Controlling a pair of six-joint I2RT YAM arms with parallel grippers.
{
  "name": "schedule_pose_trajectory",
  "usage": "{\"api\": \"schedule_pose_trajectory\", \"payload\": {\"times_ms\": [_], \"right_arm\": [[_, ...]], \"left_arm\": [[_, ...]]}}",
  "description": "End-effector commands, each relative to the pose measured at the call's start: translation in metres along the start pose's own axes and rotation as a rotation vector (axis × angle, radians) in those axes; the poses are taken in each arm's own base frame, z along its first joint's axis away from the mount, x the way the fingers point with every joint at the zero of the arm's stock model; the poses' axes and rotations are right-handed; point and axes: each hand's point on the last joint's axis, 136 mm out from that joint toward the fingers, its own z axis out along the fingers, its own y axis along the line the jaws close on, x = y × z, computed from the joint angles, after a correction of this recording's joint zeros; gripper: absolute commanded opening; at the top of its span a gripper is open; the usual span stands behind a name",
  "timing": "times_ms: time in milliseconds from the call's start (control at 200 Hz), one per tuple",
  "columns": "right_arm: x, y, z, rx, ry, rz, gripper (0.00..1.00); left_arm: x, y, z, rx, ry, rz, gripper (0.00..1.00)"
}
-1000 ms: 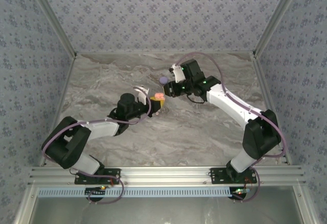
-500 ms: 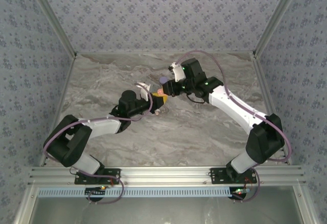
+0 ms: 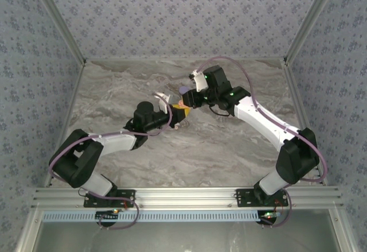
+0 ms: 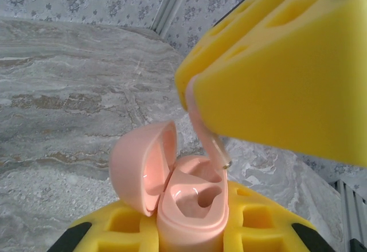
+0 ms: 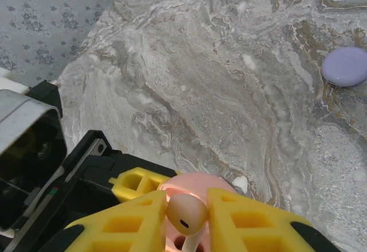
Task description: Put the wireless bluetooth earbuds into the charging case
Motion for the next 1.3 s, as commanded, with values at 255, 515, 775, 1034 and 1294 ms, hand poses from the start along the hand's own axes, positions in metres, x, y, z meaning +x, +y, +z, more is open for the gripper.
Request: {"api": "schedule_pose_trajectory", "payload": {"times_ms": [255, 515, 775, 1034, 1294], "right_arm": [[-0.016, 0.008, -0.010, 0.010, -0.061, -0.038, 0.25], [-0.013, 0.009, -0.010, 0.011, -0.053, -0.041, 0.25], [-0.008, 0.009, -0.012, 0.008, -0.049, -0.039, 0.25], [-0.005, 0.009, -0.016, 0.013, -0.049, -0.041, 0.25], [-0.002, 0.011, -0.013, 0.000, -0.030, -0.041, 0.25]], "left_arm": [[-0.028, -0.021, 0.005, 0.077, -0.066, 0.006, 0.07], [-0.033, -0.017, 0.005, 0.049, -0.085, -0.022, 0.07], [-0.038, -0.013, 0.004, 0.021, -0.102, -0.031, 0.06], [-0.039, -0.011, 0.002, -0.002, -0.109, -0.028, 0.06], [-0.039, -0.018, 0.002, 0.035, -0.094, -0.008, 0.06]]}}
